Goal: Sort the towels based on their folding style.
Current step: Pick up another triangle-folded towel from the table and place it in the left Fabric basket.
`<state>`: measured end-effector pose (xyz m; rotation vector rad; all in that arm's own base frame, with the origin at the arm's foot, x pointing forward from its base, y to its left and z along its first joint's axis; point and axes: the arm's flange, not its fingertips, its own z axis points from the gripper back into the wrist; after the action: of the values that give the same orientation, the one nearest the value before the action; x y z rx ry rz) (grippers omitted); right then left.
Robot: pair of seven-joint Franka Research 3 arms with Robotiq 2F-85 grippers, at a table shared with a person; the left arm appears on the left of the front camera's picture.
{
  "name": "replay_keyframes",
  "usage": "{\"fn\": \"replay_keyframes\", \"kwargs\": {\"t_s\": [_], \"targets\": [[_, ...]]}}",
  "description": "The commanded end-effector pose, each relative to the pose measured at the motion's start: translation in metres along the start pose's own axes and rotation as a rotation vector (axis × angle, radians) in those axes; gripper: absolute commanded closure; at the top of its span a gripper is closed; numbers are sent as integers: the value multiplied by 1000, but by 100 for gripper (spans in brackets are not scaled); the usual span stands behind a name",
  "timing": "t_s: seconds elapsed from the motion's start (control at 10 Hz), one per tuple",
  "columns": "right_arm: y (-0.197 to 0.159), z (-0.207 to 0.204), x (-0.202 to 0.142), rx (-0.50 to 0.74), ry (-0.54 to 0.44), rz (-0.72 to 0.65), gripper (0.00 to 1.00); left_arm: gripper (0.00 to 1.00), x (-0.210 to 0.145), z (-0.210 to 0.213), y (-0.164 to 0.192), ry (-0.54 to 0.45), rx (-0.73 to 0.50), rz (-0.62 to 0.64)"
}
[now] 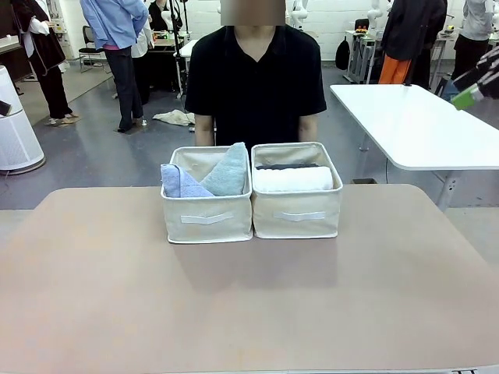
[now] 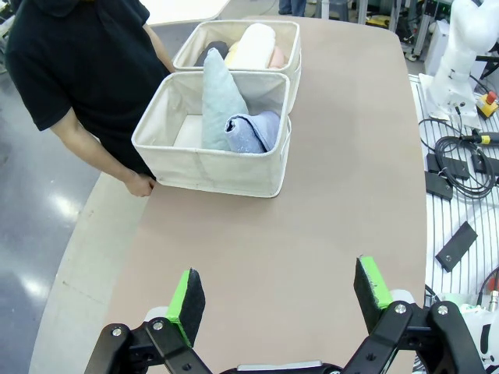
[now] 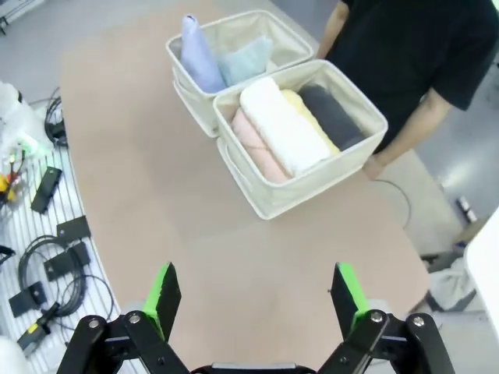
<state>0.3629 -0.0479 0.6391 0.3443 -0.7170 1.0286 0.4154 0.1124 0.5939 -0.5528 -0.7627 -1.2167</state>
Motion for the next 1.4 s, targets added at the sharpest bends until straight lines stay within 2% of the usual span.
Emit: {"fn": "replay_keyframes", "kwargs": {"t_s": [0.0, 0.1, 0.2, 0.3, 0.7, 0.8, 1.0, 1.3], "targets": [[-9, -1, 4, -4, 32, 47, 0, 0, 1, 1, -2, 3, -4, 8], [-12, 2, 1, -5, 31, 42, 0, 0, 1, 1, -2, 3, -4, 8], [-19, -5, 9, -80, 49, -41, 0, 0, 1, 1, -2, 3, -4, 8], [-2, -1, -1, 2, 24, 24, 0, 0, 1, 1, -2, 3, -4, 8], [-7, 0, 2, -13, 25, 23, 0, 0, 1, 1, -2, 3, -4, 8], [-27, 13, -2, 36, -70, -17, 0, 0, 1, 1, -2, 3, -4, 8], [-58, 33, -25, -4, -153, -83, 0, 0, 1, 1, -2, 3, -4, 8], [-76, 56, -47, 158, -267, -38, 0, 0, 1, 1, -2, 3, -4, 8]]}}
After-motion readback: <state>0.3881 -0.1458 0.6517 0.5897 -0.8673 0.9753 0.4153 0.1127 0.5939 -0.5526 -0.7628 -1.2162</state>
